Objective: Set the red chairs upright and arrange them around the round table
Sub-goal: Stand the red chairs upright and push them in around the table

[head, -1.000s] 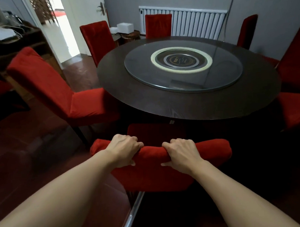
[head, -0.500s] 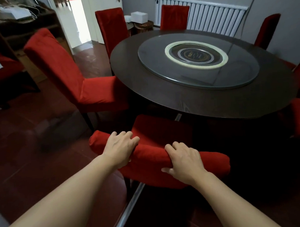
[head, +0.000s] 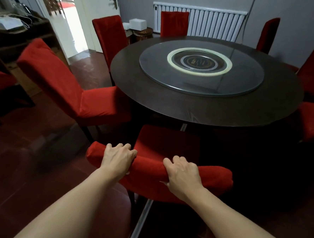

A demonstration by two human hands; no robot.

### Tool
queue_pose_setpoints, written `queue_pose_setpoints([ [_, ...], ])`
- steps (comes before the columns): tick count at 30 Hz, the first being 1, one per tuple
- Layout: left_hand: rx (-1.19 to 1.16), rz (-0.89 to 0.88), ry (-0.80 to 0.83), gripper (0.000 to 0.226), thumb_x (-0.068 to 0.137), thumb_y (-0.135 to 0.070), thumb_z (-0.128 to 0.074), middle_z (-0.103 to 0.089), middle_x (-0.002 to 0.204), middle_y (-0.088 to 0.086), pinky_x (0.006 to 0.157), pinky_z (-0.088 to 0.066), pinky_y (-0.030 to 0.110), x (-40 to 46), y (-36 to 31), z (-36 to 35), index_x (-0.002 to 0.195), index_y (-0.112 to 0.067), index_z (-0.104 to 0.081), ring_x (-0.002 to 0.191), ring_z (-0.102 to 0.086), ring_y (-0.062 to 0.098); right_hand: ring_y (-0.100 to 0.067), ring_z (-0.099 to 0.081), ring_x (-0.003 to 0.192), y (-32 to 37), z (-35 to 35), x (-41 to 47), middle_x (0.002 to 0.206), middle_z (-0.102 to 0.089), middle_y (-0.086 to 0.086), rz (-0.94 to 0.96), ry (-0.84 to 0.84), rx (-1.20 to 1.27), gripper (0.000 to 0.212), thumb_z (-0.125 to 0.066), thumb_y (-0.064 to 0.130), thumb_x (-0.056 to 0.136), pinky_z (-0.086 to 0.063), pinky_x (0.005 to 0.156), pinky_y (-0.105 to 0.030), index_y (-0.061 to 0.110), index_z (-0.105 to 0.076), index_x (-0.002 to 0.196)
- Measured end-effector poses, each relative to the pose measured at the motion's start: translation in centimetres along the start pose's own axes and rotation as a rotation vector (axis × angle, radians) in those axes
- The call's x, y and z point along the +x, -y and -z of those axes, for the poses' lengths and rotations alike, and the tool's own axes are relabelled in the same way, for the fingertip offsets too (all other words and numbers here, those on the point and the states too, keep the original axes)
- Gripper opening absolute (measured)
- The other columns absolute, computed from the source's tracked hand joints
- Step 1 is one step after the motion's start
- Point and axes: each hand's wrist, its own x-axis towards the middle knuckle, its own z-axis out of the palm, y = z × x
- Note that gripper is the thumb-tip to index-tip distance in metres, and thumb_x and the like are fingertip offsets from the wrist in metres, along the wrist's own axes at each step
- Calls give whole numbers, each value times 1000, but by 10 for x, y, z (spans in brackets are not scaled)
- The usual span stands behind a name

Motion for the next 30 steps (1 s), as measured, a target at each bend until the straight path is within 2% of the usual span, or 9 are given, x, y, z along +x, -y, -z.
queue_pose_setpoints([
  [16,38,-41,50,49,76,-46,-72,-51,116,-10,84,-41,32,10,39,-4,118,-34,-50,112,-50,12,-25,-50,104,37,-5,19,113,-52,-7,-69,-9,46,38,-59,43,90,-40,78,-36,18,-44,116],
  [21,39,-43,28,48,77,-43,-72,-50,116,-9,81,-39,31,16,45,-9,118,-34,-50,111,-50,12,-25,-52,101,40,-5,26,111,-52,-6,-54,-30,10,38,-59,41,90,-39,74,-35,19,-44,117],
  [23,45,-40,20,48,77,-44,-72,-50,116,-9,82,-39,31,17,49,-10,118,-34,-50,111,-50,12,-24,-56,93,41,-7,29,102,-56,-5,-22,-91,-2,40,-67,43,83,-40,67,-34,19,-50,110],
  [26,44,-25,0,46,78,-43,-71,-51,116,-9,84,-39,31,19,56,-11,117,-33,-50,111,-50,12,-16,-55,57,44,-12,36,67,-56,2,2,-128,-46,53,-88,53,47,-36,44,-27,21,-60,78],
  [27,40,-30,-2,46,78,-43,-71,-51,116,-9,83,-39,31,19,56,-12,117,-32,-50,111,-50,12,-14,-54,52,43,-13,37,62,-54,4,0,-151,-48,55,-89,54,41,-36,41,-26,21,-59,73],
  [30,20,-35,-4,45,78,-44,-71,-50,116,-9,86,-39,32,20,57,-15,116,-32,-50,111,-50,12,-14,-54,53,41,-16,36,62,-54,4,10,-177,-58,54,-89,53,42,-39,40,-27,21,-59,72],
])
